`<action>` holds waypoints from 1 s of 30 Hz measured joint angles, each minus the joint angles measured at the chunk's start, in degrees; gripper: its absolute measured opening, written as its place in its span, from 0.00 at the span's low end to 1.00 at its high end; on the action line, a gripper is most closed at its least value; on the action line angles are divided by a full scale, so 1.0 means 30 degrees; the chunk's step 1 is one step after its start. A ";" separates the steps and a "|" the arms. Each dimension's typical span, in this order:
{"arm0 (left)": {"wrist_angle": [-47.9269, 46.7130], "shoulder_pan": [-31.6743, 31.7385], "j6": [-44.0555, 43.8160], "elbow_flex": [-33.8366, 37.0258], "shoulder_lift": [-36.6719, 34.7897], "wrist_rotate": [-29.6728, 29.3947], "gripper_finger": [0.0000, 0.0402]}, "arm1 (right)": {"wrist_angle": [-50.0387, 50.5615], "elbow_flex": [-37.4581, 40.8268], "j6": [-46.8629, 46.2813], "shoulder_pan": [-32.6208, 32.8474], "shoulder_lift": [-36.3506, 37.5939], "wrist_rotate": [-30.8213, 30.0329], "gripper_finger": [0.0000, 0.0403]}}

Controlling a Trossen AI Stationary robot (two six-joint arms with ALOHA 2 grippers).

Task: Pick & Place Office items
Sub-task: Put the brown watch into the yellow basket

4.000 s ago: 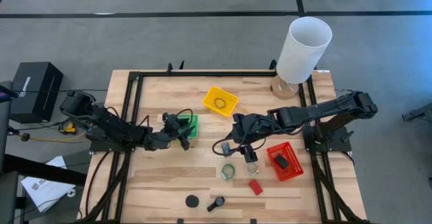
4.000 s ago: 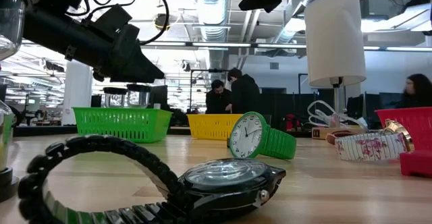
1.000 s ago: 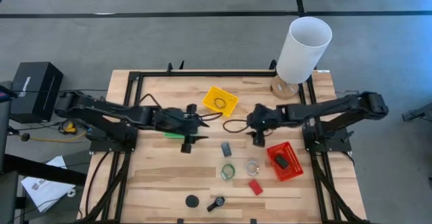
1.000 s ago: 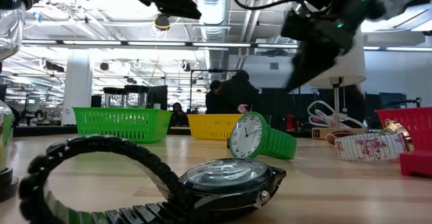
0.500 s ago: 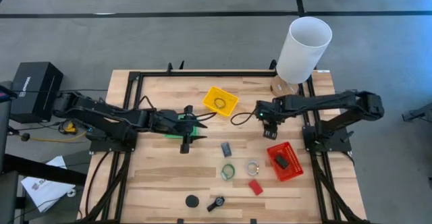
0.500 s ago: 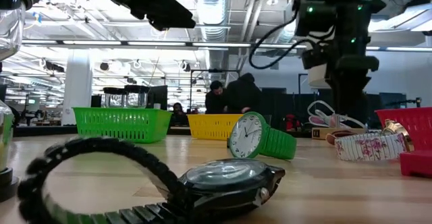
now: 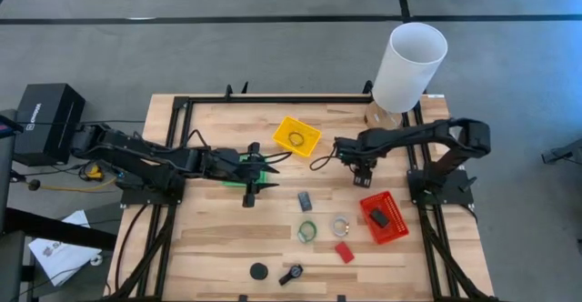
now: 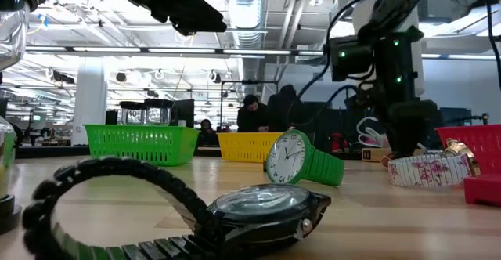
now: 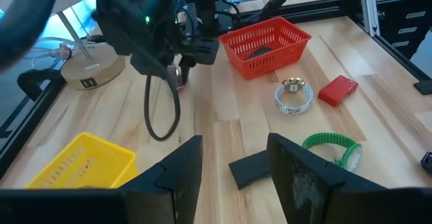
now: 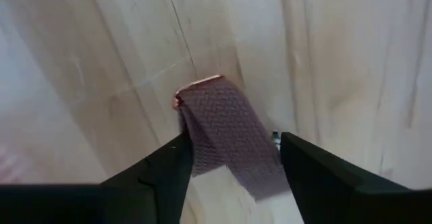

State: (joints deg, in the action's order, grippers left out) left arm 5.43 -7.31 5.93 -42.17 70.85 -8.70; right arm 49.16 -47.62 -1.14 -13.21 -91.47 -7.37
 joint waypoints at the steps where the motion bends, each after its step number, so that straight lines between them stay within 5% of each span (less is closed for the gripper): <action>1: -0.0015 0.0000 0.0000 0.0000 0.0000 -0.0002 0.40 | -0.0077 0.0000 0.0135 0.0000 -0.0255 -0.0002 0.49; 8: 0.0066 0.0000 0.0284 0.0000 0.0000 -0.0165 0.40 | -0.0146 -0.0051 0.1091 0.0000 -0.0818 0.0000 0.23; 13: 0.0044 0.0000 0.0299 0.0000 0.0000 -0.2434 0.40 | -0.0646 0.0022 0.0996 0.0124 -0.0102 -0.1340 0.03; 19: -0.0035 0.0005 0.0299 0.0000 0.0000 -0.6710 0.40 | -0.1712 0.0022 0.1033 0.0589 0.1805 -0.1575 0.06; 23: -0.0056 0.0000 0.0299 0.0000 0.0000 -0.6805 0.40 | -0.4442 0.0022 0.1033 0.1034 0.3343 -0.1544 0.02; 30: -0.0077 0.0000 0.0305 0.0000 0.0000 -0.6807 0.40 | -1.3903 0.0001 0.1075 0.1094 0.5017 -0.1510 0.03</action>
State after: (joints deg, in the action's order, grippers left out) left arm 5.20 -7.31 6.85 -42.17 70.85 -29.12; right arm 7.45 -47.61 2.08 -9.93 -76.42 -11.90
